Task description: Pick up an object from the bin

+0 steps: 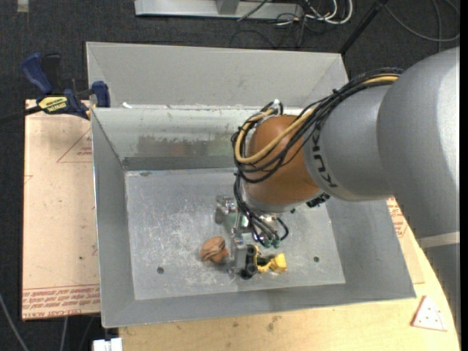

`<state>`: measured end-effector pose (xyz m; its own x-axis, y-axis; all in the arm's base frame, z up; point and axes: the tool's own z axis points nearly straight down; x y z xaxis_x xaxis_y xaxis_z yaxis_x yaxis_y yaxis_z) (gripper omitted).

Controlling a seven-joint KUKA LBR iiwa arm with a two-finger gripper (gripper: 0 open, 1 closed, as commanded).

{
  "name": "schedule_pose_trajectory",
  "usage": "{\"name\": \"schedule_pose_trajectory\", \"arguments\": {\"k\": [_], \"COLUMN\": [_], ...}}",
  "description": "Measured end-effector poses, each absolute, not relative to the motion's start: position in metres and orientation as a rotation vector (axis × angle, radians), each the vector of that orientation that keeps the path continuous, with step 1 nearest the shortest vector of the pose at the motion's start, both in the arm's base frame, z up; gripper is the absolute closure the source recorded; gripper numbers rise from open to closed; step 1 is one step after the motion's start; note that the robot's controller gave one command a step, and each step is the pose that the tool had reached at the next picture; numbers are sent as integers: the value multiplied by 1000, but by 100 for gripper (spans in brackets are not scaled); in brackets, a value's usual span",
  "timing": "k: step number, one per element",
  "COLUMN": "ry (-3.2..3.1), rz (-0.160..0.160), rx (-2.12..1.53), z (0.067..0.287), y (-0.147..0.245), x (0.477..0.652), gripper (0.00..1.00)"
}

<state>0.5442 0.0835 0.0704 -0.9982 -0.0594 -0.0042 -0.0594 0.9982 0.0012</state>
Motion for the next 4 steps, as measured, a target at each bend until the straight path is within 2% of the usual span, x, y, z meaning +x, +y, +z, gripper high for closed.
{"name": "schedule_pose_trajectory", "arguments": {"k": [1,2,3,4], "ry": [3136,3136,3143,3133], "rz": [3,3,0,2], "rx": [-159,-159,-171,-213], "z": [70,70,113,72], "y": [88,88,94,114], "x": [530,530,531,543], "gripper": [100,100,100,0]}}
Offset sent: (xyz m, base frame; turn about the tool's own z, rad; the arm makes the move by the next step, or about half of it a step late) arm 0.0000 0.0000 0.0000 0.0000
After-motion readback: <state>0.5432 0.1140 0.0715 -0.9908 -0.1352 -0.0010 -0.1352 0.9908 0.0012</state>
